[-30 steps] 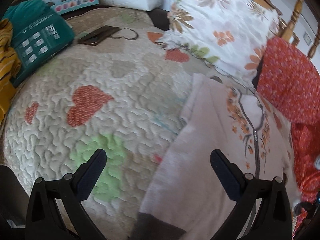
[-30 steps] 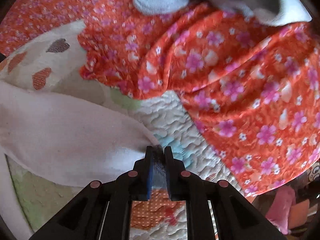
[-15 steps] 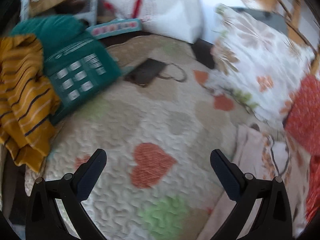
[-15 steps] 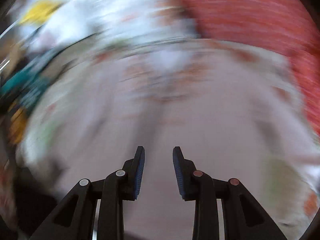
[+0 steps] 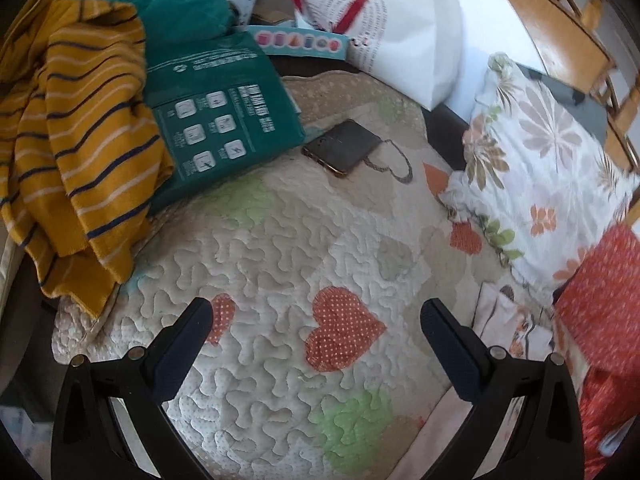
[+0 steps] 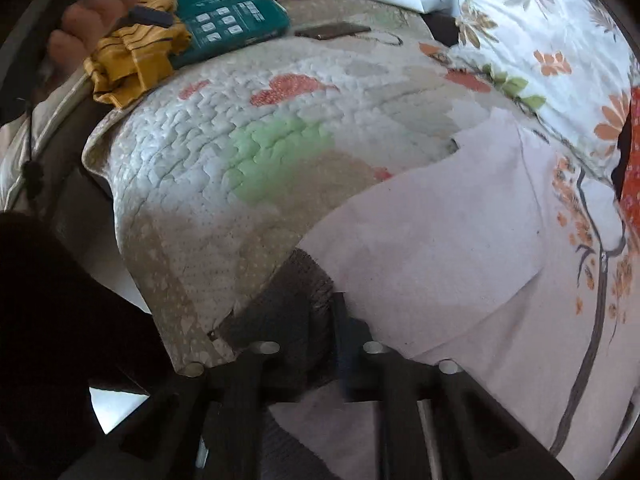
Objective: Fold small clothes
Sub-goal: 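Carry the sleeve across the sweater body with the right tool and release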
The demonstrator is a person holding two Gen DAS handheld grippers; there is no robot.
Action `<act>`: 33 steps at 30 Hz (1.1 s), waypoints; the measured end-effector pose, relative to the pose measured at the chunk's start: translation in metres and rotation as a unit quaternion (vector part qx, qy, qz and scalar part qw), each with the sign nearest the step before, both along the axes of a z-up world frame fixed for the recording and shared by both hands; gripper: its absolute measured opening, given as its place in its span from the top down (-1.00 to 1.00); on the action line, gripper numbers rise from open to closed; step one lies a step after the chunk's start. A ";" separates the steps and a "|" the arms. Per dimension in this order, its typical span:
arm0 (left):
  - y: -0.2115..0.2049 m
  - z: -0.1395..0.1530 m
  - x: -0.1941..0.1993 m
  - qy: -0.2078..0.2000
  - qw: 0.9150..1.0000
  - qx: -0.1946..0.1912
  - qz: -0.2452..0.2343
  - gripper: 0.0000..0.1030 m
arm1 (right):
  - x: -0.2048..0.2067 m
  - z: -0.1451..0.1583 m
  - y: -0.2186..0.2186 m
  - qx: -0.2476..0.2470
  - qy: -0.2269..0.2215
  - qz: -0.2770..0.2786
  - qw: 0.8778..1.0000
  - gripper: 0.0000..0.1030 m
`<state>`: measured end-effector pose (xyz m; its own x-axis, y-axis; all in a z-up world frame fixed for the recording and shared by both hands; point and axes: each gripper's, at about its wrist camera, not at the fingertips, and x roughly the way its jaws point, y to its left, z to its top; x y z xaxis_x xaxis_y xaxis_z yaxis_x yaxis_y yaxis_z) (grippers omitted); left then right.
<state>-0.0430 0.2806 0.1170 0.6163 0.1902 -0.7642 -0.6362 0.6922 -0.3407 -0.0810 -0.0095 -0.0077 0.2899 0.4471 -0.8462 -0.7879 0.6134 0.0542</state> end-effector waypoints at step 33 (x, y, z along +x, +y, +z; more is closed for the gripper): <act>0.018 -0.002 -0.017 -0.004 0.996 0.021 0.088 -1.00 | 0.215 0.137 -0.073 0.272 0.117 -0.219 0.930 0.86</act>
